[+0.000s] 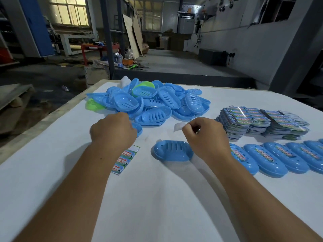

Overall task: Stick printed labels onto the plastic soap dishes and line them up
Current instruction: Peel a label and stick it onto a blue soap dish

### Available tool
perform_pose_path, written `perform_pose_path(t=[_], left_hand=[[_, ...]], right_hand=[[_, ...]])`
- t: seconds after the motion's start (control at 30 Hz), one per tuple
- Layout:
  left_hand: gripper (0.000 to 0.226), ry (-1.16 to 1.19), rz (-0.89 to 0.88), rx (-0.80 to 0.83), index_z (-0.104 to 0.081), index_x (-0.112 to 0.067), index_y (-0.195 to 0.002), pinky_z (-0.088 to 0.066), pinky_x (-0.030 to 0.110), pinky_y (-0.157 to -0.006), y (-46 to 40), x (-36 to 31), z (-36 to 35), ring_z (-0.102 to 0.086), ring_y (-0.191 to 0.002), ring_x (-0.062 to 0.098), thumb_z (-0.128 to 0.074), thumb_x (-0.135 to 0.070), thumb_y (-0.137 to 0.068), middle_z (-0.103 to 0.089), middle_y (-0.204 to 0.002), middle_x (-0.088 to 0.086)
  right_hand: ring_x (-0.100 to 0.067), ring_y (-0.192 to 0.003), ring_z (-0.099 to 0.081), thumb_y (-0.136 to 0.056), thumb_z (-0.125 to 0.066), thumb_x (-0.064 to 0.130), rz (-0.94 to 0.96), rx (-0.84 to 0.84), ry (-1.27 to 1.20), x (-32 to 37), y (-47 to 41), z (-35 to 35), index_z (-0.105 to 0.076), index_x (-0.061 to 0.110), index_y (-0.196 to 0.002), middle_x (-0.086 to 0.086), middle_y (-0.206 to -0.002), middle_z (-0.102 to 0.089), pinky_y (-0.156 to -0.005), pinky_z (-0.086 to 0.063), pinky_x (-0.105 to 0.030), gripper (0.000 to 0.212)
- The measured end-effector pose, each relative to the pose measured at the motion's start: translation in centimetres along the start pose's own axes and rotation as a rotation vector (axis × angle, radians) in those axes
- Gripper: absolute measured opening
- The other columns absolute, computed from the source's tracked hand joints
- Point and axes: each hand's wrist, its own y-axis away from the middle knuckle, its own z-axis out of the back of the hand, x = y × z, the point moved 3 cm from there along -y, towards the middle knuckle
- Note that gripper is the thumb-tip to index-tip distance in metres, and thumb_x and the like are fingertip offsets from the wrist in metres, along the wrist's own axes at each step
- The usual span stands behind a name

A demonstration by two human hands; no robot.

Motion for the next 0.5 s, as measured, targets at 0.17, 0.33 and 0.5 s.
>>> perform_pose_path(t=[0.17,0.33,0.5], left_hand=[[0.033,0.911,-0.092,0.213,-0.075,-0.017,-0.075,-0.047,0.027,-0.064,1.9,-4.8,-1.5,-0.055,-0.057,0.006,-0.073,-0.049,-0.079,-0.068,-0.065,-0.004],[0.024,1.132,-0.081,0.343,-0.079,-0.021,-0.077,-0.044,0.025,-0.066,2.7,-6.5,-3.4,-0.054,-0.059,0.003,-0.071,-0.04,-0.087,-0.072,-0.073,-0.009],[0.019,1.148,-0.093,0.347,-0.08,-0.025,-0.078,-0.045,0.022,-0.064,2.5,-6.3,-3.8,-0.057,-0.065,0.003,-0.069,-0.035,-0.09,-0.074,-0.074,-0.011]], right_hand=[[-0.021,-0.067,-0.059,-0.079,-0.058,0.034,0.053,-0.06,0.016,1.0,0.4,-0.1,-0.063,0.019,-0.063,0.006,-0.066,-0.063,-0.062,-0.051,-0.033,0.022],[-0.015,-0.066,-0.054,-0.083,-0.062,0.043,0.095,-0.067,0.014,1.0,0.6,-0.4,-0.059,0.024,-0.063,0.011,-0.065,-0.057,-0.058,-0.037,-0.03,0.028],[-0.013,-0.07,-0.056,-0.091,-0.06,0.039,0.216,-0.011,-0.016,0.8,0.5,-0.9,-0.073,0.024,-0.077,0.01,-0.073,-0.059,-0.064,-0.041,-0.03,0.024]])
